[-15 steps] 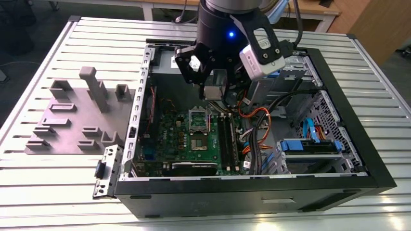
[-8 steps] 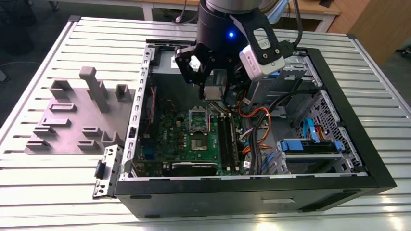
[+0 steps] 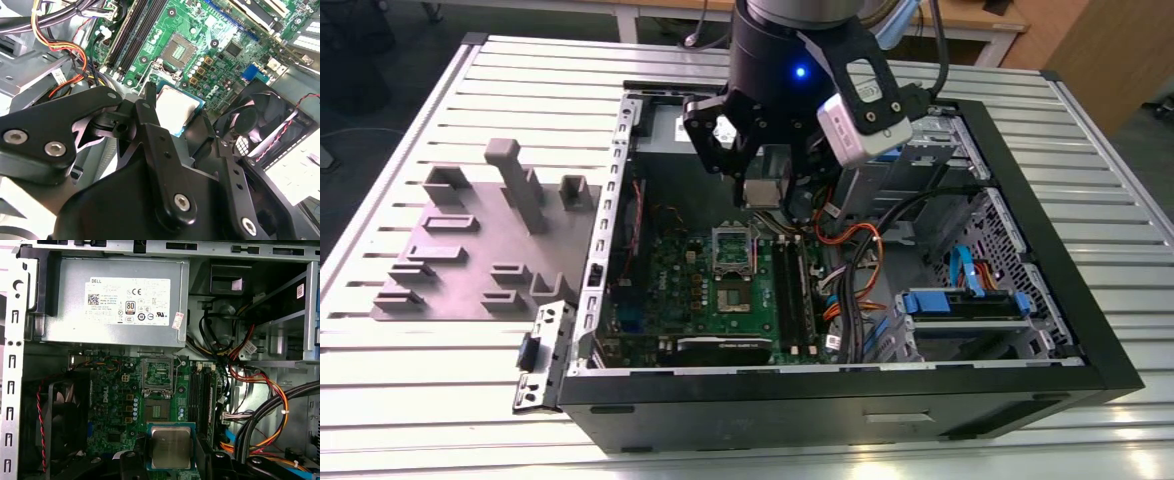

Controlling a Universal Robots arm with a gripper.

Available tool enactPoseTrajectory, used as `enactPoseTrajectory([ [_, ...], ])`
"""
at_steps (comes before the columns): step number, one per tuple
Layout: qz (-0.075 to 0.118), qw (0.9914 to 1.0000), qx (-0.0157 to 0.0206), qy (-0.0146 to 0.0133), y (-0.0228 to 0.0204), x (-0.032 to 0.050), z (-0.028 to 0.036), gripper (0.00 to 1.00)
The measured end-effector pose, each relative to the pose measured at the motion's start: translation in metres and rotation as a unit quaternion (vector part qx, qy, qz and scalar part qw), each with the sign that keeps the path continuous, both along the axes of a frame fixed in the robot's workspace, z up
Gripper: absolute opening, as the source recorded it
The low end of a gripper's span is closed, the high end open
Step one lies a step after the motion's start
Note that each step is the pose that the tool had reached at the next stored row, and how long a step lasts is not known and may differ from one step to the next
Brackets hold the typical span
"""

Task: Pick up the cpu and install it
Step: 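Place the cpu into insertion slot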

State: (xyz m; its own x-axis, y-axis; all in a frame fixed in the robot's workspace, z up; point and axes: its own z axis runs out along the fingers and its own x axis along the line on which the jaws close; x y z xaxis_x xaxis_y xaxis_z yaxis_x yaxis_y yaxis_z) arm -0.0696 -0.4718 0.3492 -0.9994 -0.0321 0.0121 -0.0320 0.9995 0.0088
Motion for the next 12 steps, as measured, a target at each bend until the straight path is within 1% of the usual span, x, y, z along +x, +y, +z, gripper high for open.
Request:
enactPoseTrajectory([
  [1,-0.003,1.00000,0.0001,0.0000,0.0000,0.0000,-0.0004,0.47],
  [3,-0.018,0.99984,0.0000,0.0000,0.0000,0.0000,-0.0015,0.47],
  [4,-0.022,0.99975,0.0000,0.0000,0.0000,-0.0001,-0.0026,0.47],
  [12,-0.023,0.99974,0.0000,0.0000,0.0000,-0.0001,-0.0170,0.47],
])
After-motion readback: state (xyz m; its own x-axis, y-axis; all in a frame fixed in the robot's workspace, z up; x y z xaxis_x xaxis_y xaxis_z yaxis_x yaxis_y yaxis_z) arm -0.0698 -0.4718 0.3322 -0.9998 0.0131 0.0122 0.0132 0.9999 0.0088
